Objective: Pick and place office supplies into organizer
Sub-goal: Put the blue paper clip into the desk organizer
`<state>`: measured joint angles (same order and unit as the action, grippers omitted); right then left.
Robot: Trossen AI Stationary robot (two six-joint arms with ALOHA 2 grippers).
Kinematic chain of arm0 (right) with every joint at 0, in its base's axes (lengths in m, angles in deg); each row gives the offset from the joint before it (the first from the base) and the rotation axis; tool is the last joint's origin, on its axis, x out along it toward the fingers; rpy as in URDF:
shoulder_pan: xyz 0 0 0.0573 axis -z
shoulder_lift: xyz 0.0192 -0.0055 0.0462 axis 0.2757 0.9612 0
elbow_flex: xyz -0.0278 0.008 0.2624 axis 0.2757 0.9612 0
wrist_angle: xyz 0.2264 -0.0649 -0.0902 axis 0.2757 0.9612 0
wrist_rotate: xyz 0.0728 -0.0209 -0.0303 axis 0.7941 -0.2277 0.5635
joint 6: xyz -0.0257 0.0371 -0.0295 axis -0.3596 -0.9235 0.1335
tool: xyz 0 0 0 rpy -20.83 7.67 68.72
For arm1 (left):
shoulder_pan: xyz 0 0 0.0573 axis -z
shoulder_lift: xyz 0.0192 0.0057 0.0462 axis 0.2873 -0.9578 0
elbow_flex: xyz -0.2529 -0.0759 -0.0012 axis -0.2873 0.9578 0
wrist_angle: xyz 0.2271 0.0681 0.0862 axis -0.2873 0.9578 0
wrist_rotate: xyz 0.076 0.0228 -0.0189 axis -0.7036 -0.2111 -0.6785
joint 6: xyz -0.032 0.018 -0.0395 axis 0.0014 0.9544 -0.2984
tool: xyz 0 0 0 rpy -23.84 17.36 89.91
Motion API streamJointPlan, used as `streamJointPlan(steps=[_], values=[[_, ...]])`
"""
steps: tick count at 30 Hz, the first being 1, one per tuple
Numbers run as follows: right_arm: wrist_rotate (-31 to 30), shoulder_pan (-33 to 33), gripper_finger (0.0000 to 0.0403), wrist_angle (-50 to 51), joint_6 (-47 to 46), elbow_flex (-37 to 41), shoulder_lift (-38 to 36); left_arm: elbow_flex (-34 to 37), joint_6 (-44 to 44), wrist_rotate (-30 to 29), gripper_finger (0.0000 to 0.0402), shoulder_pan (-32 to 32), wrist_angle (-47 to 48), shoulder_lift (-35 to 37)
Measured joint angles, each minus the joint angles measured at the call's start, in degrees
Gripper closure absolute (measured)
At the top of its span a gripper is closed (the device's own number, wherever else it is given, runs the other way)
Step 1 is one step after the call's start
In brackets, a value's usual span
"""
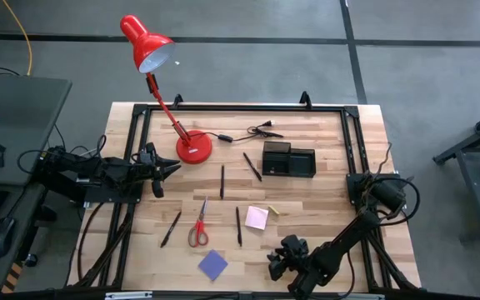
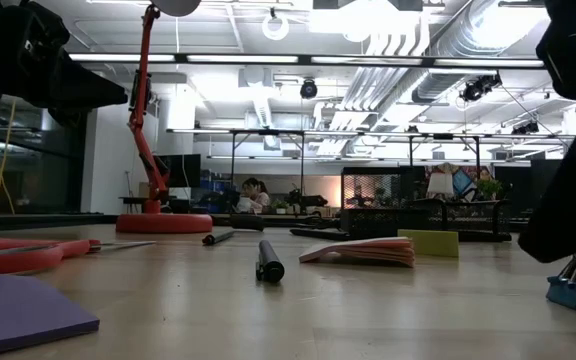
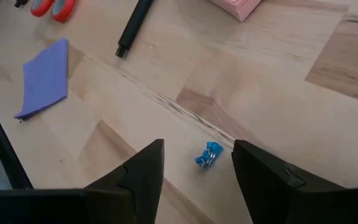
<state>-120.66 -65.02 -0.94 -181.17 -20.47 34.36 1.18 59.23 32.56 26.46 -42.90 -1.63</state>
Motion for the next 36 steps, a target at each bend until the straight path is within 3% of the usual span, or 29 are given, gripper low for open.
streamJointPlan(steps=[10, 19, 29, 36], values=[[0.70, 0.12, 0.0293, -0.11, -0.01, 0.00, 0.13, 0.00, -0.02, 0.00, 0.0339, 0.00, 0.00, 0.00], [-0.08, 0.24, 0.0393, -0.18, 1.04, 0.00, 0.22, -0.02, 0.00, -0.02, 0.0339, 0.00, 0.00, 0.00], [-5.70, 1.26, 0.0397, 0.45, 5.63, 0.00, 0.22, 0.00, 0.00, 0.00, 0.0339, 0.00, 0.00, 0.00], [-7.07, 5.57, 0.0394, 0.84, 10.55, 0.00, 0.07, 0.00, -0.01, -0.01, 0.0341, 0.00, 0.02, 0.00]])
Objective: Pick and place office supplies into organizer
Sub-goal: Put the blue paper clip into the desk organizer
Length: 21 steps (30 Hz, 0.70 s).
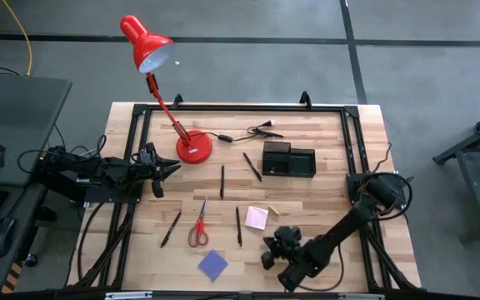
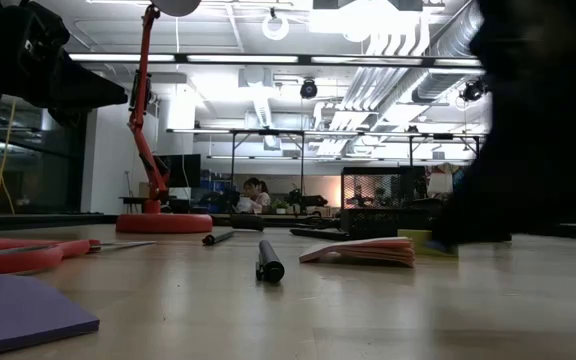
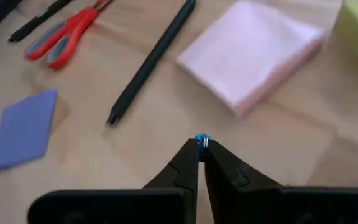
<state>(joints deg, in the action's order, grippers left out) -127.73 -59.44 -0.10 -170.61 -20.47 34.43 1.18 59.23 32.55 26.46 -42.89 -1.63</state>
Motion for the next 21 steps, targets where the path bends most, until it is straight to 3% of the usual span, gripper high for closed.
streamJointPlan(steps=[6, 16, 21], values=[[-2.97, 5.52, 0.0397, 1.90, 4.30, 0.00, -0.52, -0.02, -0.01, -0.01, 0.0339, 0.00, -0.02, 0.00], [-3.20, 11.50, 0.0396, 14.14, 4.51, 0.00, -4.28, 0.00, -0.02, -0.02, 0.0339, 0.00, -0.02, 0.00], [-7.13, 13.97, 0.0400, 18.53, 4.52, 0.00, -8.40, -0.01, -0.01, 0.01, 0.0341, 0.00, -0.02, 0.00]])
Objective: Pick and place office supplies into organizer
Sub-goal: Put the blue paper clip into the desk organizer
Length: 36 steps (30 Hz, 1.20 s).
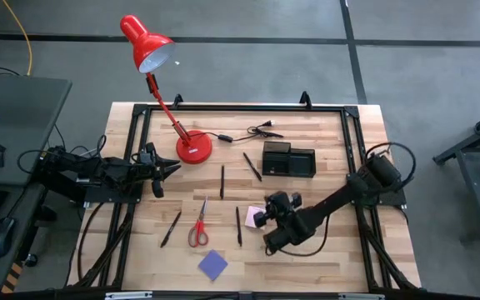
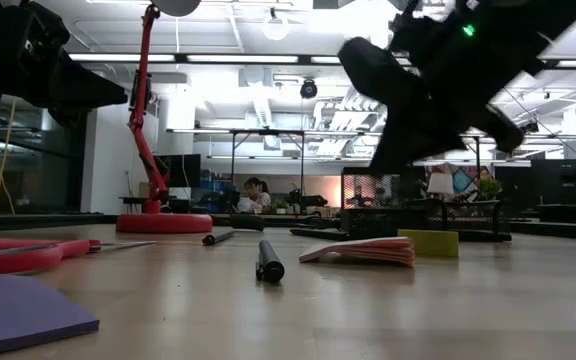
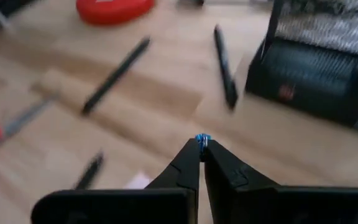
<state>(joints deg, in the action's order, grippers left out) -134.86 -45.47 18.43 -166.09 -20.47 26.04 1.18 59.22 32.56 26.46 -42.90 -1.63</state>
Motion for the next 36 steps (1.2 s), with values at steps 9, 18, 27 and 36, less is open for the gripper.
streamJointPlan(steps=[9, 18, 27, 36], values=[[-0.06, 6.53, 0.0400, 5.55, 2.59, 0.00, -4.29, 0.01, -0.01, -0.01, 0.0340, 0.00, 0.00, 0.02], [4.99, 14.26, 0.0399, 6.16, 8.06, 0.02, -4.25, 0.00, 0.01, -0.01, 0.0339, 0.00, 0.00, 0.02], [9.46, 18.40, 0.0395, 7.16, 10.49, 0.00, -4.21, -0.01, 0.01, 0.00, 0.0339, 0.00, 0.02, 0.00], [9.66, 18.75, 0.0394, 8.47, 10.47, 0.00, -4.21, 0.01, -0.01, 0.00, 0.0339, 0.00, 0.00, 0.00]])
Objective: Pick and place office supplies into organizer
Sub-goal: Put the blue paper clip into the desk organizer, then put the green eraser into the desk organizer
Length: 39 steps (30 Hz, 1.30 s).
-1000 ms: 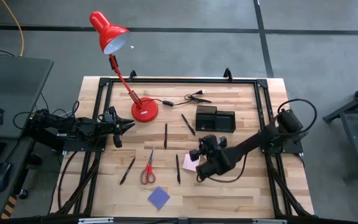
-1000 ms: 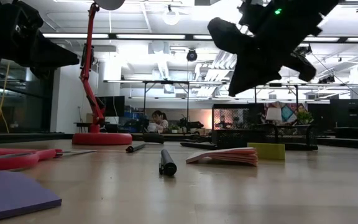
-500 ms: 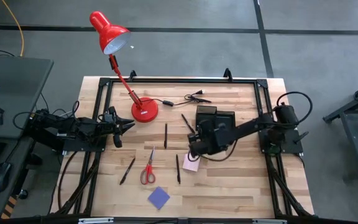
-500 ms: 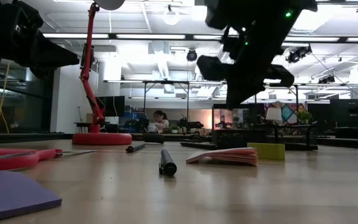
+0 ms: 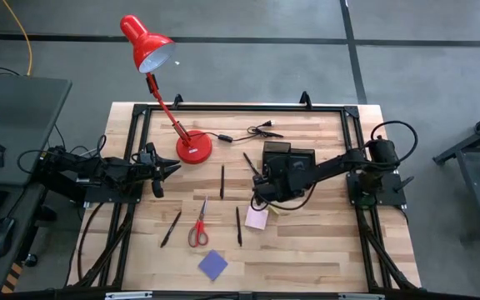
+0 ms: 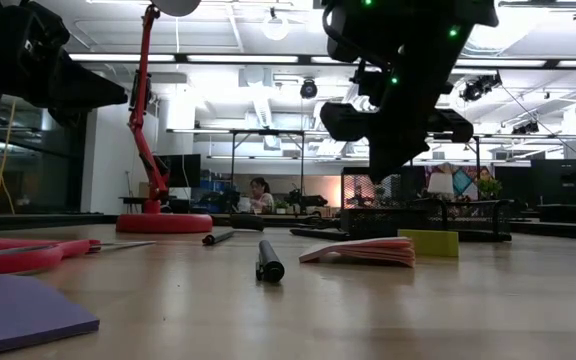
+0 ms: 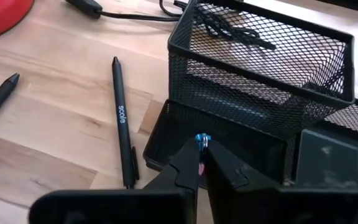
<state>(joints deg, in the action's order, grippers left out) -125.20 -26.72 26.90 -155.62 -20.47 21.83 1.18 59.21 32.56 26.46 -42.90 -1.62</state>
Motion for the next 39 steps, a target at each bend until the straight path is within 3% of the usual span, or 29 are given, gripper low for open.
streamJointPlan(steps=[14, 29, 39], values=[[-0.03, 1.99, 0.0377, 1.21, -0.02, 0.02, 0.12, 0.00, 0.01, -0.01, 0.0340, 0.00, 0.01, 0.01], [-1.09, 2.12, 0.0298, 1.25, 0.49, 0.02, 0.22, -0.01, 0.00, 0.00, 0.0341, 0.00, 0.00, 0.00], [0.48, -2.82, 0.0299, 0.88, 2.56, 0.04, 0.22, -0.01, 0.02, 0.00, 0.0341, 0.00, 0.01, 0.01]])
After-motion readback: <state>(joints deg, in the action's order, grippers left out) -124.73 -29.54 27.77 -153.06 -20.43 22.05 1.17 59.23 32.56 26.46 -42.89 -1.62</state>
